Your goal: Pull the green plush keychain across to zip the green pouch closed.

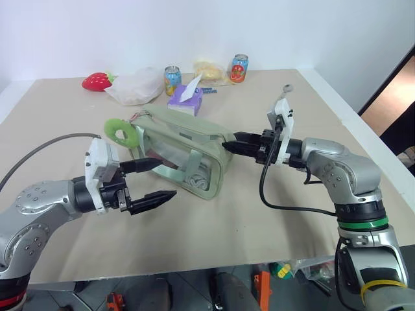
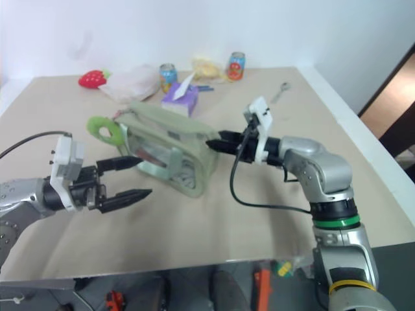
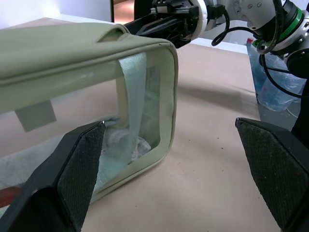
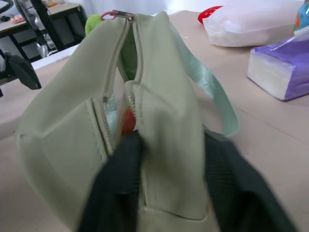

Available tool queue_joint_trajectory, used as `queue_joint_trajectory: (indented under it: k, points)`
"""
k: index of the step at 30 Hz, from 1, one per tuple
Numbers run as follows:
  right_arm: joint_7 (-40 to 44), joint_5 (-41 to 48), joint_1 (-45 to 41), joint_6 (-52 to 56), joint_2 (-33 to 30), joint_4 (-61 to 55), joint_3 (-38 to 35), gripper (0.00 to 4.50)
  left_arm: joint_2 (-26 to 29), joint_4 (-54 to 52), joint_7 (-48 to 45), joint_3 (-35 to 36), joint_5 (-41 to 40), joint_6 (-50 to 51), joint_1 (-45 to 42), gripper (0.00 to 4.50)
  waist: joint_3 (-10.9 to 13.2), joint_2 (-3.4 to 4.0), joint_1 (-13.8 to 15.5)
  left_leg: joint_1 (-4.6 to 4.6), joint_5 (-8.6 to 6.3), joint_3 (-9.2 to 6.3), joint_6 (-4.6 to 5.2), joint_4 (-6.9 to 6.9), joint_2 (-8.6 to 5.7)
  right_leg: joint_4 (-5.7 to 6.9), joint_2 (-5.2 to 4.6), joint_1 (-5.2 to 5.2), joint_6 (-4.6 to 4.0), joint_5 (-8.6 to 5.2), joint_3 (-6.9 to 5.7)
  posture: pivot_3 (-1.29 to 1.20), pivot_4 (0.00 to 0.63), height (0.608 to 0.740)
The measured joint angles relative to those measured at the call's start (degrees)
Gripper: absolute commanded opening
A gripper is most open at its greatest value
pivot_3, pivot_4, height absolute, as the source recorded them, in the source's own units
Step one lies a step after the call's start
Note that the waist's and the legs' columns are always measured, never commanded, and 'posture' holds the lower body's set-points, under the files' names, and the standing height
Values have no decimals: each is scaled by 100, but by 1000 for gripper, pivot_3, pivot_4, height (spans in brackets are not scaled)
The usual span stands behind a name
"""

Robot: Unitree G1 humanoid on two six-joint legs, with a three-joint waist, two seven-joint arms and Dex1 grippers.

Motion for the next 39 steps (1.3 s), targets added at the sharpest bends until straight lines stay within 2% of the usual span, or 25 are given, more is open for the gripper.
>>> queue_joint_trajectory:
  k: [1, 2, 12, 17, 24, 27, 31, 35, 37, 39]
  points:
    - [80, -52, -11, -62, 0, 42, 41, 163, 0, -7, 22, -17, 2, 0, 0, 4500, 0, 0, 0, 1, 0, 0, 0, 0, 3, 0, 2, 0, -2, 1, 0, 0, 150, 740]
    - [88, -55, -12, -70, 0, 45, 45, 65, 0, -8, 24, -17, 2, 0, 0, 4500, 0, 0, 0, 1, 0, 0, 0, 0, 5, 0, 4, 0, -3, 1, 0, 0, 150, 740]
    - [736, -443, -219, -569, -76, 417, 253, 65, -12, -105, 148, -31, -6, 0, 18, 4500, 0, 1, 0, 2, 0, 2, 0, 0, 6, 0, 5, -1, -4, 2, 0, 0, 150, 740]
    - [1589, -938, -972, -1291, -441, 1507, 448, 65, -63, -151, 188, -76, -14, 1, 39, 4500, 3, 3, 2, 1, 0, 3, -1, 1, 5, 0, 5, -2, -6, 4, 0, 0, 150, 740]
    - [2584, -1671, -1957, -2440, -569, 3402, 590, 65, -121, -166, 210, -105, -26, 4, 18, 4500, 4, 4, -4, 1, 0, 5, -1, -3, 6, -1, 5, -5, -12, 4, 1, 0, 150, 740]
    - [2654, -1813, -2045, -2750, -519, 3838, 549, 961, -149, -176, 222, -130, -25, 4, 15, 4500, 4, 4, -4, 1, 0, 4, -1, -4, 6, -1, 5, -5, -14, 3, 1, 0, 150, 740]
    - [2542, -1907, -2044, -3005, -438, 4147, 414, 2388, -183, -200, 259, -155, -25, 4, -15, 4500, 5, 5, -4, 0, 0, 6, -1, -4, 6, 2, 5, -7, -16, 5, 5, 0, 150, 740]
    - [2251, -1676, -2016, -2705, -424, 3985, -95, 3781, -235, -203, 325, -282, -22, 8, -45, 4500, 5, 6, -3, 1, 1, 5, -1, -3, 6, 5, 5, -7, -17, 6, 4, 0, 150, 740]
    - [1970, -1422, -1880, -2309, -460, 3555, -468, 4391, -306, -189, 357, -313, -23, 16, -136, 4500, 5, 6, -1, -1, 0, 4, -1, -2, 5, 6, 5, -7, -17, 6, 3, 0, 150, 740]
    - [1686, -1189, -1684, -1972, -529, 2969, -774, 4391, -333, -167, 386, -327, -23, 18, -231, 4500, 5, 6, 3, -1, 0, 2, -1, -3, 5, 6, 5, -7, -17, 5, 3, 0, 150, 740]
